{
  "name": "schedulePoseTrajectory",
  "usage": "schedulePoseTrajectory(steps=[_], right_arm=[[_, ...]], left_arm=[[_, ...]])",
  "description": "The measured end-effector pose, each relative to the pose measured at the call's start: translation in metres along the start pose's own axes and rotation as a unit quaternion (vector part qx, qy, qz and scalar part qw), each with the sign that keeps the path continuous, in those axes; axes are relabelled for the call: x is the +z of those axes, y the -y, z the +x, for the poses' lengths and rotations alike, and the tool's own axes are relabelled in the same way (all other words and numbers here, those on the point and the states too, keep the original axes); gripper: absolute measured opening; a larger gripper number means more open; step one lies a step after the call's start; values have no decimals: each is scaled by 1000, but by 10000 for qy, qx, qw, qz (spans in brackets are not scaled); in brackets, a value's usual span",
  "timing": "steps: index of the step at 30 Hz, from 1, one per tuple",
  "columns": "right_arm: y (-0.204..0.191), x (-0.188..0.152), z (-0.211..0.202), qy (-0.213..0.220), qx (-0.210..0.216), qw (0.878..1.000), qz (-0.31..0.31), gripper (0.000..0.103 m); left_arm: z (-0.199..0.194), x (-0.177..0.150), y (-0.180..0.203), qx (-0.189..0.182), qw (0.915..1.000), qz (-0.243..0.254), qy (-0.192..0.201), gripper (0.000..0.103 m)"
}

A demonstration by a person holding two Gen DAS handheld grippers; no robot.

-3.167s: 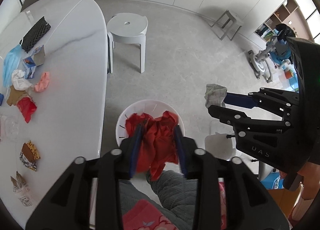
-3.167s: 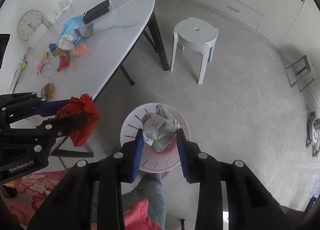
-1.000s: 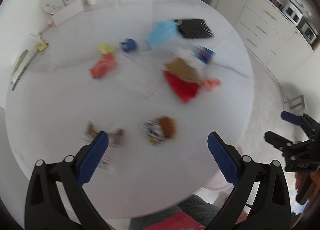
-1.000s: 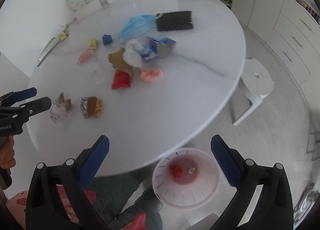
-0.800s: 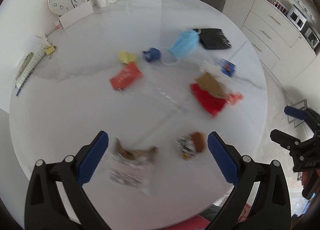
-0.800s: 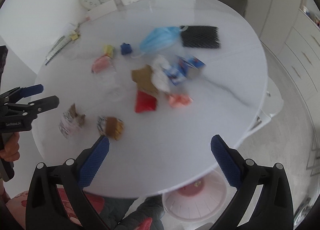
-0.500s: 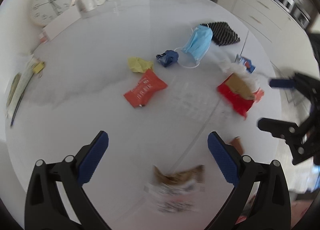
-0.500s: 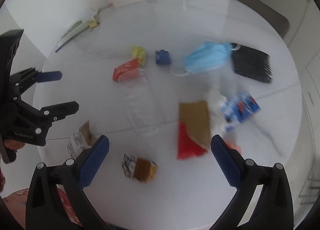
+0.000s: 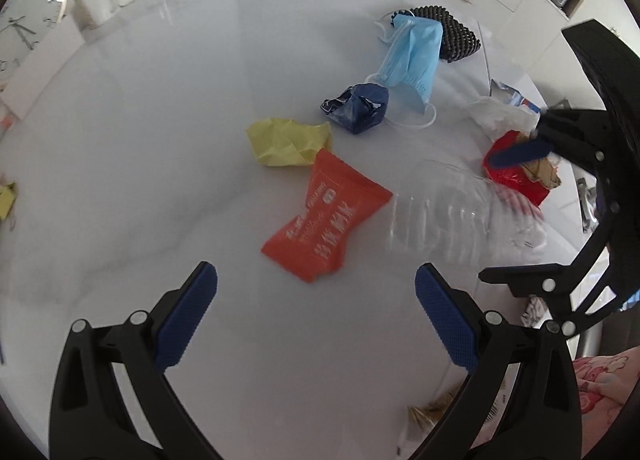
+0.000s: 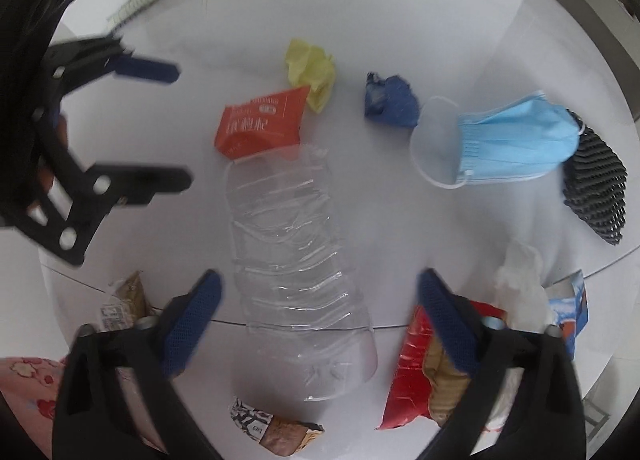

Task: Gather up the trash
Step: 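Grasp the red snack packet with the left tool while the right tool grasps the clear bottle, then carry packet and bottle over the bin and open both tools to drop them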

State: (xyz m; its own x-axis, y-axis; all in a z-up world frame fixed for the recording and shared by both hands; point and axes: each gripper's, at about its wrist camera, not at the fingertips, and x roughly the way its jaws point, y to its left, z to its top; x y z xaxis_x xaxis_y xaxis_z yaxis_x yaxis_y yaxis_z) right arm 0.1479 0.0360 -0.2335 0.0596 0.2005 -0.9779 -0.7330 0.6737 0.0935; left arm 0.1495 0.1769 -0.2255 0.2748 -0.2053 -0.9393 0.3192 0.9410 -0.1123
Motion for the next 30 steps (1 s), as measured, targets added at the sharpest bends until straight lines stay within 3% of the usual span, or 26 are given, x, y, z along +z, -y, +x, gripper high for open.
schedulePoseTrajectory(steps=[1, 7, 10, 17, 24, 30], right_arm=[[1, 0, 2, -42, 38, 10000, 25, 68], [15, -6, -16, 98, 60, 9988, 486, 67], [26, -11, -35, 245, 81, 9962, 832, 67], [46, -27, -71, 580, 185, 9867, 1505, 67], [62, -62, -99, 823, 228, 9801, 1793, 67], [59, -93, -121, 1180, 339, 9717, 2017, 67]], left_arm=[[5, 3, -1, -46, 10000, 34, -2, 95], [19, 16, 5, -244, 9990, 350, 112, 92], [29, 20, 13, -265, 9979, 592, 76, 81], [41, 24, 20, -289, 9968, 747, 39, 35], [22, 17, 15, -289, 9987, 370, 206, 33], [-22, 14, 51, -211, 9985, 139, 487, 33]])
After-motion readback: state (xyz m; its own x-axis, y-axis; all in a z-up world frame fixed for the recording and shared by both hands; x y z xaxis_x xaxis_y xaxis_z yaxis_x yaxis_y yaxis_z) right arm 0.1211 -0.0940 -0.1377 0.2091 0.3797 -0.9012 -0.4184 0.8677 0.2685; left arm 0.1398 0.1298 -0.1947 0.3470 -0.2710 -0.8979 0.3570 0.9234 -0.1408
